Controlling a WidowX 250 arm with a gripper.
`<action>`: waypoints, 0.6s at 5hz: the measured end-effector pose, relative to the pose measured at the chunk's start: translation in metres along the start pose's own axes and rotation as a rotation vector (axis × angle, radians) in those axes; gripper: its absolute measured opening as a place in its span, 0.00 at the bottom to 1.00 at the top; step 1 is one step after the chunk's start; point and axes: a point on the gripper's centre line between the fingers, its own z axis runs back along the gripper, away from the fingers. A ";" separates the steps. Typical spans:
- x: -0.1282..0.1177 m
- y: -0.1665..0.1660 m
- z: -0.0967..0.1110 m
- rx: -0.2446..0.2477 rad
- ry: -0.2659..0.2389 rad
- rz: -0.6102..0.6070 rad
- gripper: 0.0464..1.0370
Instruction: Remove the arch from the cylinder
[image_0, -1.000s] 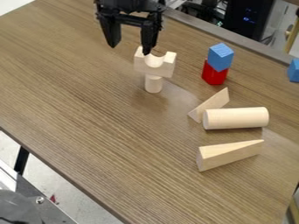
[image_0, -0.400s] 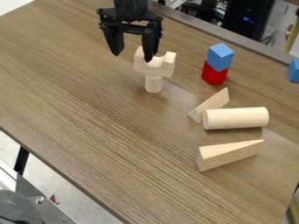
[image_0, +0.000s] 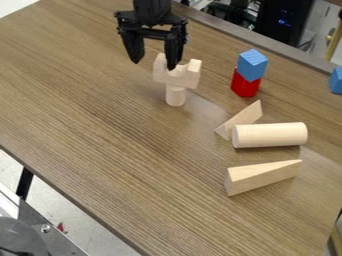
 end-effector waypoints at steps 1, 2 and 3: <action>0.004 -0.001 -0.001 0.001 -0.001 -0.006 0.92; 0.007 0.000 -0.004 0.002 0.007 -0.001 0.64; 0.009 0.000 -0.004 0.004 0.008 0.000 0.33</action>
